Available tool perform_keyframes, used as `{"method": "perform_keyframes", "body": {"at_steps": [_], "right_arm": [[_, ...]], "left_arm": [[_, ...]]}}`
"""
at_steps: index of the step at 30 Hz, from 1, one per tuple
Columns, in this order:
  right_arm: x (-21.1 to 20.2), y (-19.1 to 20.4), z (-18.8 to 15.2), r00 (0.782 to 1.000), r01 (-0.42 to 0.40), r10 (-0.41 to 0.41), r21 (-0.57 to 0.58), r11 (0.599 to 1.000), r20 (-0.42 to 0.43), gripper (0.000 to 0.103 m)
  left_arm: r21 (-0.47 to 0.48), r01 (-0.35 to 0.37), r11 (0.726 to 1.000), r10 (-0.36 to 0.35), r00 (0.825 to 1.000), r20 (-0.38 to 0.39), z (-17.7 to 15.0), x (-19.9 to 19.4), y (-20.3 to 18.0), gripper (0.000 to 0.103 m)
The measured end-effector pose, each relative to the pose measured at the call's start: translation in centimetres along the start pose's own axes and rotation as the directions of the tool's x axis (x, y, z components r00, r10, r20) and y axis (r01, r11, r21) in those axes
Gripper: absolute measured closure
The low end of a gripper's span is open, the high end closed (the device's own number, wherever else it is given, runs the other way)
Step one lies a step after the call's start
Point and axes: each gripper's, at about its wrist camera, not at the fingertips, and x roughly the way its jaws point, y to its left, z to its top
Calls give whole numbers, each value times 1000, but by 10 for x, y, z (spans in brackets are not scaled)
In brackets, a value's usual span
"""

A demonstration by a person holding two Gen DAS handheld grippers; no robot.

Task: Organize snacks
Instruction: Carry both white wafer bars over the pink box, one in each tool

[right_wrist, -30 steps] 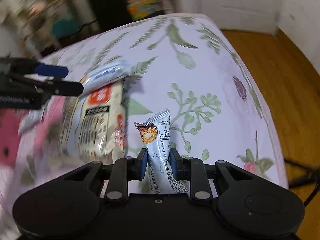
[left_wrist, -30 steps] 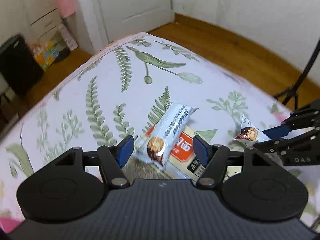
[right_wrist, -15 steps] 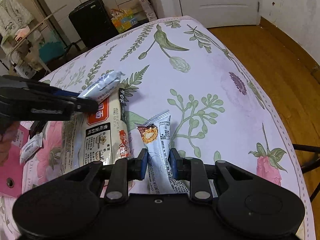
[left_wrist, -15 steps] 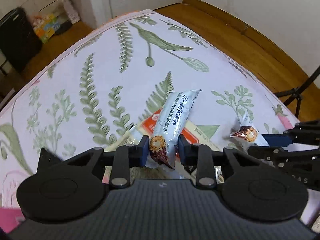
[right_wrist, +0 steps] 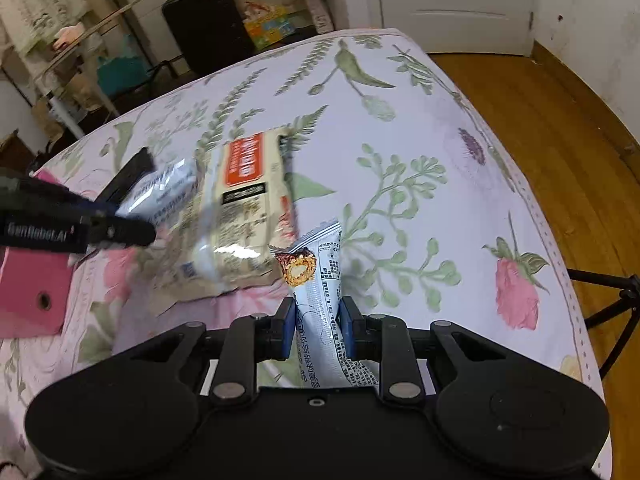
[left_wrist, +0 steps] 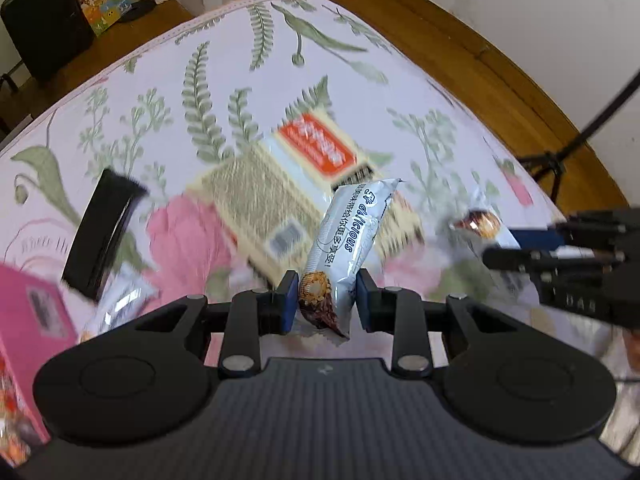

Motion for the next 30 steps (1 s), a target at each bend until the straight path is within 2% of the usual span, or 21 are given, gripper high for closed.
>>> {"method": "perform_keyframes", "body": {"at_steps": [3, 7, 10, 15, 23, 30], "right_arm": [[-7, 12, -7, 998, -50, 50, 1, 999, -23, 75], [-22, 34, -16, 993, -79, 76, -37, 996, -86, 75], [-37, 48, -19, 989, -107, 102, -48, 993, -111, 75], [-64, 81, -14, 976, -202, 191, -98, 974, -105, 75], [-98, 154, 3, 961, -275, 257, -239, 931, -105, 75], [-94, 223, 12, 931, -364, 342, -295, 884, -125, 75]], "left_arm": [[-41, 34, 999, -36, 998, -44, -21, -16, 3, 74], [-104, 100, 990, -111, 987, -113, -46, -44, 7, 74], [-136, 110, 985, -125, 986, -114, -62, -71, 13, 74], [-186, 81, 979, -98, 991, -88, -84, -108, 30, 74], [-253, 22, 967, -43, 996, -80, -114, -167, 68, 74], [-345, -26, 938, 31, 999, 10, -143, -214, 114, 74]]}}
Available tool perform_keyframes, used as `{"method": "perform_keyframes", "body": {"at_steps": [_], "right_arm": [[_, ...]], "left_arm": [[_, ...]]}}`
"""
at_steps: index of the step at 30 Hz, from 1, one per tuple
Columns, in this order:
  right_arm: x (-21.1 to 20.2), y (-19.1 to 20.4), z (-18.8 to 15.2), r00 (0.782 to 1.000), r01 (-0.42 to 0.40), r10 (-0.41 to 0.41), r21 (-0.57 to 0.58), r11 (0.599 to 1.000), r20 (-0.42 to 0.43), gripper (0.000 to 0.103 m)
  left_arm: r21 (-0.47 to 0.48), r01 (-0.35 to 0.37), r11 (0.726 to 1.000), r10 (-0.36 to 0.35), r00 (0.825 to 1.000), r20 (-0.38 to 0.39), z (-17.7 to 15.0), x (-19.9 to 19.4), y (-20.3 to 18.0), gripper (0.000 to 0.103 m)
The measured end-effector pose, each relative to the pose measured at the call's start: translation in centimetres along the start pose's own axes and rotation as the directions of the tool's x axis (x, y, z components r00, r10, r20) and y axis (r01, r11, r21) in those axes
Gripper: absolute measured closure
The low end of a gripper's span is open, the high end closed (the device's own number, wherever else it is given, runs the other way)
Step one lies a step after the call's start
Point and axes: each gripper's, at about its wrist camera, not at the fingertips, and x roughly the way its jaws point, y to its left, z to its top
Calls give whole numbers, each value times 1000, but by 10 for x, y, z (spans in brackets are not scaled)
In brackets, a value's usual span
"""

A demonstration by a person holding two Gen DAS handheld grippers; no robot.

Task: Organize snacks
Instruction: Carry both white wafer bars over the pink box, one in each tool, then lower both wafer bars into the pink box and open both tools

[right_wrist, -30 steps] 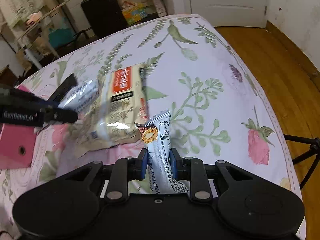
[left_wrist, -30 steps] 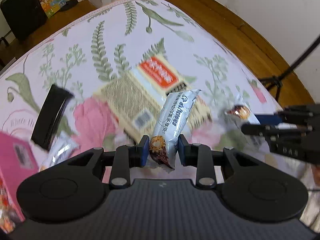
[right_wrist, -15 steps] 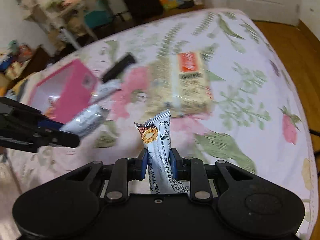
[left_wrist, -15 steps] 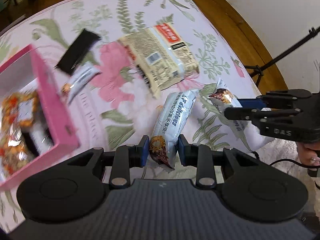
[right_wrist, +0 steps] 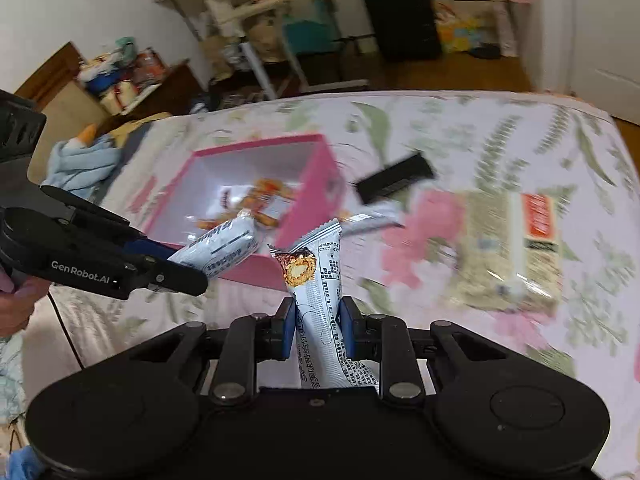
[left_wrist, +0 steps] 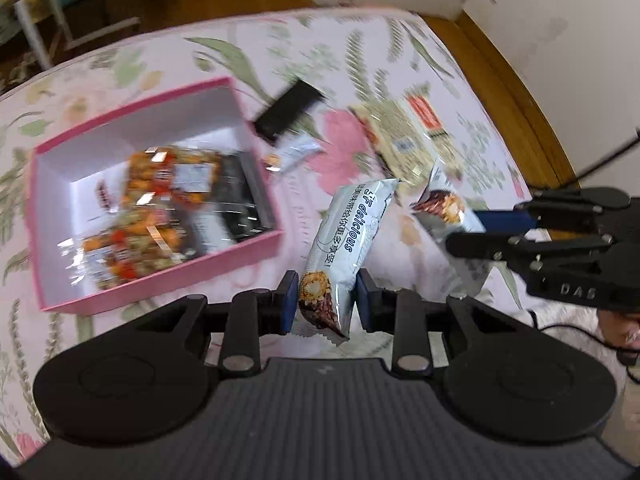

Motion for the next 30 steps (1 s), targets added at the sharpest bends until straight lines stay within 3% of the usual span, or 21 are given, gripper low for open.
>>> {"method": "perform_keyframes", "body": {"at_steps": [3, 9, 12, 20, 26, 30], "right_arm": [[21, 19, 14, 999, -40, 40, -16, 999, 5, 75], [67, 52, 42, 997, -68, 67, -35, 997, -27, 75], [89, 62, 56, 997, -65, 64, -28, 997, -44, 75], [152, 65, 78, 994, -20, 21, 8, 1000, -109, 75], [187, 64, 84, 990, 2, 4, 40, 999, -144, 75], [194, 62, 87, 991, -9, 21, 90, 996, -132, 62]], "left_arm": [[-67, -8, 998, 11, 999, 39, -6, -6, 30, 74], [-134, -98, 986, 107, 992, 60, -13, 4, 69, 74], [-157, -135, 978, 145, 988, 53, -15, 15, 87, 74], [-220, -262, 940, 283, 956, 71, -5, 46, 129, 74], [-262, -307, 915, 327, 944, 34, 0, 65, 147, 72], [-259, -329, 908, 346, 938, 22, 0, 69, 146, 60]]}}
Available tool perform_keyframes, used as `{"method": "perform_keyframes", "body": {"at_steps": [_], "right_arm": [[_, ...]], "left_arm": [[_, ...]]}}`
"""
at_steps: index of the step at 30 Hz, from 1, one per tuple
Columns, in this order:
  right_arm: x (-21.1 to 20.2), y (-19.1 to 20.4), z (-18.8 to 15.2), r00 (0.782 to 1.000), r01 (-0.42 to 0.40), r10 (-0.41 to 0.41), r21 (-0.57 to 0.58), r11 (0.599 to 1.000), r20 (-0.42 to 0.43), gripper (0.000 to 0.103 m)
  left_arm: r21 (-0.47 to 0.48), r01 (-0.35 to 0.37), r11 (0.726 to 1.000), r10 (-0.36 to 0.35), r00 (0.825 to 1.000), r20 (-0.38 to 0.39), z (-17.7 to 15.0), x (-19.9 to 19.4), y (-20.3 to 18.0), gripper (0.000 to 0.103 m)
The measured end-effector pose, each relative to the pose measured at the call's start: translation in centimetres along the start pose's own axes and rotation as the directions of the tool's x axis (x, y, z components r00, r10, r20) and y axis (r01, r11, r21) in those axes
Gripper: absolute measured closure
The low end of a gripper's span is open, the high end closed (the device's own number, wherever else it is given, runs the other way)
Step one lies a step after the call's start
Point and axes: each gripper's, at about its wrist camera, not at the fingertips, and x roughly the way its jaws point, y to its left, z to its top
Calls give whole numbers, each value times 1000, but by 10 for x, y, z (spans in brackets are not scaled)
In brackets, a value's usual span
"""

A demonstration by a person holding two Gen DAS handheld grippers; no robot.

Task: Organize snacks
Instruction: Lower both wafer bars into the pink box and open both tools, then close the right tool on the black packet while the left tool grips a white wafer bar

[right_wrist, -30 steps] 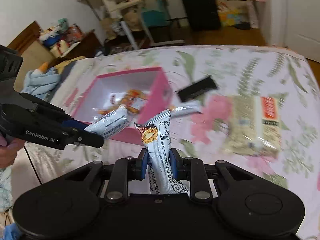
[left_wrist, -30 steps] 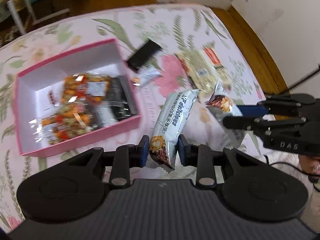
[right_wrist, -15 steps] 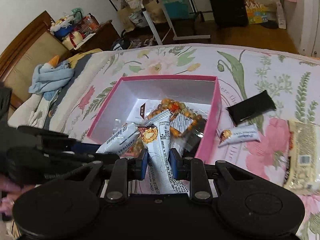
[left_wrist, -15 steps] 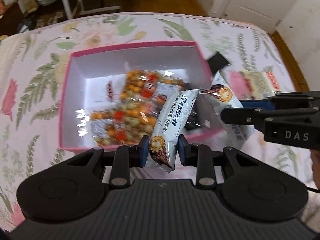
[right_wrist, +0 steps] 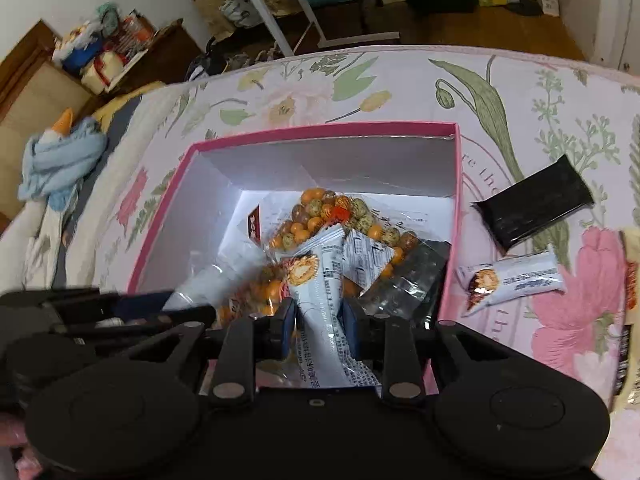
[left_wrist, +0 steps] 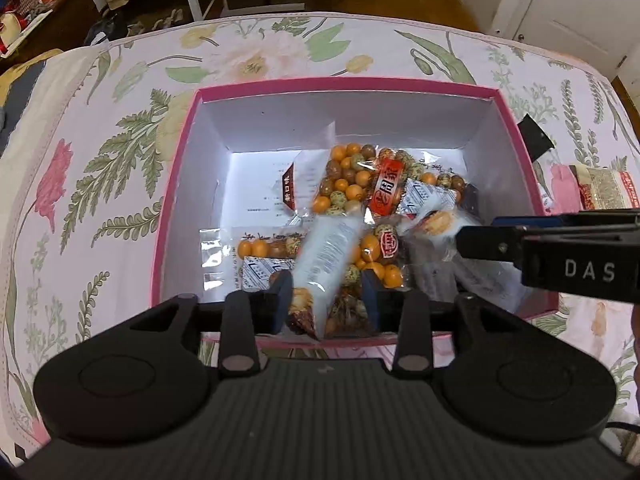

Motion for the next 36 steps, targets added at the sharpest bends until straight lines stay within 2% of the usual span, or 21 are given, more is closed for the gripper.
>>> {"method": "perform_keyframes", "body": {"at_steps": [5, 10, 17, 24, 27, 30, 33, 36], "right_arm": [[-15, 2, -5, 998, 34, -32, -53, 998, 45, 56], [-47, -3, -12, 996, 43, -36, -80, 996, 83, 55], [-109, -31, -29, 988, 59, -49, -66, 996, 150, 51], [-167, -69, -40, 975, 89, -82, -29, 996, 204, 47], [-182, -89, -38, 971, 91, -88, -4, 996, 221, 44], [-186, -107, -33, 970, 91, -90, 8, 996, 227, 35], [-181, -123, -24, 972, 69, -69, 5, 998, 225, 31], [-166, -141, -9, 978, 45, -39, -24, 999, 203, 28]], "left_arm": [[14, 29, 999, -29, 1000, 12, -5, -11, -6, 57], [50, 35, 998, -37, 998, 42, -12, -31, -17, 52], [116, 27, 993, -42, 991, 129, -27, -75, -41, 37], [206, 71, 976, -117, 968, 223, -40, -107, -92, 20], [240, 102, 965, -160, 958, 237, -38, -105, -119, 19], [241, 133, 962, -188, 956, 225, -33, -94, -145, 19], [213, 198, 957, -244, 946, 215, -29, -80, -167, 22], [220, 206, 954, -251, 947, 202, -23, -60, -191, 26]]}}
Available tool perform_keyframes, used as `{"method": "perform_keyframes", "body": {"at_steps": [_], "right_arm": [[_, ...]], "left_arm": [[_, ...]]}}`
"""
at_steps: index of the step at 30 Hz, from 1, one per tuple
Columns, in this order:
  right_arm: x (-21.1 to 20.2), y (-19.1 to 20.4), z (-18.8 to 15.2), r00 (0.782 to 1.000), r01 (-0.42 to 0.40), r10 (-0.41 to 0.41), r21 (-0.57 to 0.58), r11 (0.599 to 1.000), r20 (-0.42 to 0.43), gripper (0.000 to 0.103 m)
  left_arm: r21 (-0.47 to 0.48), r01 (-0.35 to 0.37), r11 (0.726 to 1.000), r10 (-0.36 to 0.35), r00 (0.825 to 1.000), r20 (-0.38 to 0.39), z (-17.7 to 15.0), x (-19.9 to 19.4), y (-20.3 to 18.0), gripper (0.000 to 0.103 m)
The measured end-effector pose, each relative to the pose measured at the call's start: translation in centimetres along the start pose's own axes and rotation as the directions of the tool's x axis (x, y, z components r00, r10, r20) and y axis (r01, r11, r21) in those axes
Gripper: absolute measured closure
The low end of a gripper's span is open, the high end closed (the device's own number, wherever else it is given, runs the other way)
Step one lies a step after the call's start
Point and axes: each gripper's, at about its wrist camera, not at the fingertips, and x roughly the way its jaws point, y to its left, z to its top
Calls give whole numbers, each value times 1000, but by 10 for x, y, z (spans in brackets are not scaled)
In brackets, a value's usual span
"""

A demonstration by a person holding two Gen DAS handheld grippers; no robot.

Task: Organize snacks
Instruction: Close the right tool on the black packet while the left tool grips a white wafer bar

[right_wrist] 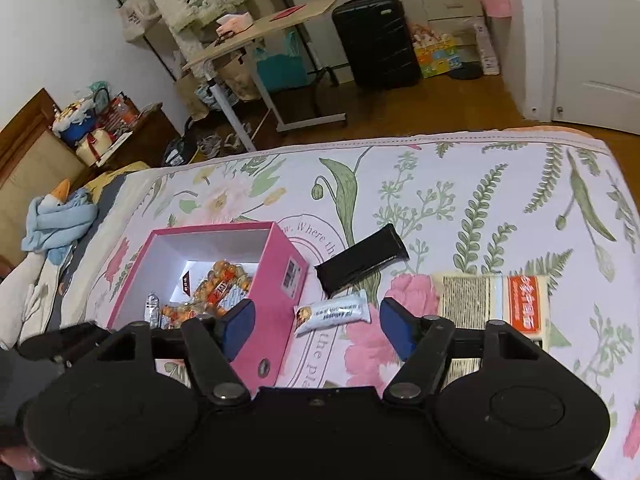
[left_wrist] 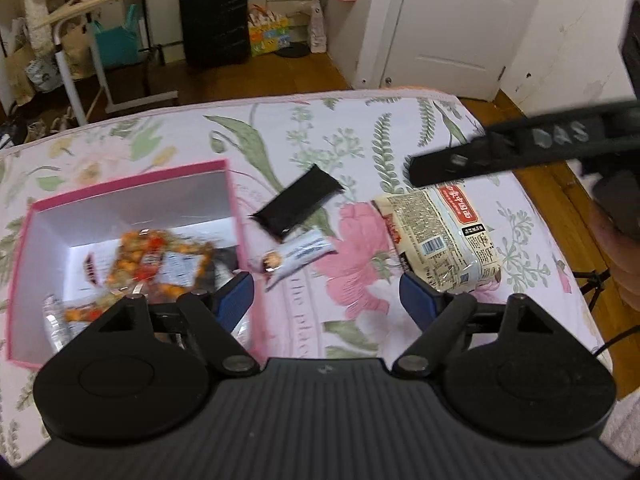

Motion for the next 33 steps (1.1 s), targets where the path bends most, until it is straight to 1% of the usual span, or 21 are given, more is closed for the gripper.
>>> {"method": "perform_keyframes", "body": {"at_steps": [3, 4, 6, 8, 9, 11, 12, 15, 18, 20, 22, 24, 25, 27, 28, 29, 30, 31, 32, 33], "right_arm": [[28, -13, 13, 999, -21, 18, -67, 998, -49, 28], [38, -17, 18, 997, -26, 21, -78, 997, -71, 28], [58, -28, 25, 994, -40, 32, -66, 997, -109, 28], [80, -40, 33, 988, -62, 54, -50, 997, -141, 28], [91, -45, 36, 985, -75, 67, -47, 996, -157, 28], [112, -54, 41, 983, -80, 71, -47, 996, -170, 28], [122, -58, 43, 981, -84, 73, -49, 995, -182, 28], [151, -69, 45, 976, -87, 74, -55, 995, -206, 28], [176, -75, 44, 977, -54, 29, -113, 992, -212, 28], [192, -81, 42, 977, -36, 9, -124, 992, -215, 28], [203, -90, 42, 977, -42, 20, -100, 994, -211, 28], [210, -96, 41, 978, -58, 44, -64, 996, -202, 28], [212, -98, 40, 978, -70, 59, -53, 996, -199, 28], [212, -95, 36, 981, -87, 74, -69, 994, -177, 29], [211, -93, 34, 983, -93, 78, -87, 992, -165, 32], [210, -90, 32, 984, -83, 66, -100, 992, -163, 43], [211, -90, 31, 985, -67, 48, -113, 991, -167, 57], [209, -89, 30, 985, -66, 45, -121, 990, -166, 60], [205, -91, 29, 985, -78, 59, -112, 991, -165, 67], [201, -93, 28, 984, -93, 77, -95, 991, -161, 73]], "left_arm": [[60, -30, 998, 30, 1000, 0, 3, 29, -17, 36], [82, -40, 996, 41, 999, -6, 4, 40, -21, 37], [119, -38, 992, 41, 999, -24, 6, 63, -26, 38], [163, -35, 986, 46, 997, -67, 8, 89, -29, 38], [190, -42, 981, 60, 994, -89, 9, 102, -32, 38], [245, -69, 967, 96, 990, -100, 8, 123, -34, 38], [270, -71, 960, 103, 989, -107, 8, 132, -35, 38], [304, -88, 949, 134, 982, -131, 8, 158, -32, 38], [330, -103, 938, 155, 978, -136, 10, 174, -31, 38], [345, -115, 932, 174, 974, -145, 10, 182, -30, 38], [351, -130, 927, 197, 967, -163, 9, 191, -28, 37], [349, -131, 928, 210, 957, -202, 10, 198, -27, 35], [347, -139, 927, 221, 953, -209, 11, 200, -27, 34], [357, -169, 919, 255, 944, -208, 11, 203, -29, 34], [361, -179, 915, 266, 941, -210, 11, 205, -30, 34], [358, -187, 915, 273, 939, -208, 11, 206, -31, 34], [349, -197, 916, 278, 939, -202, 11, 207, -31, 35], [339, -206, 918, 284, 938, -199, 11, 206, -31, 39], [337, -220, 915, 298, 933, -200, 11, 206, -31, 56], [360, -244, 900, 328, 924, -195, 11, 206, -33, 65]]}}
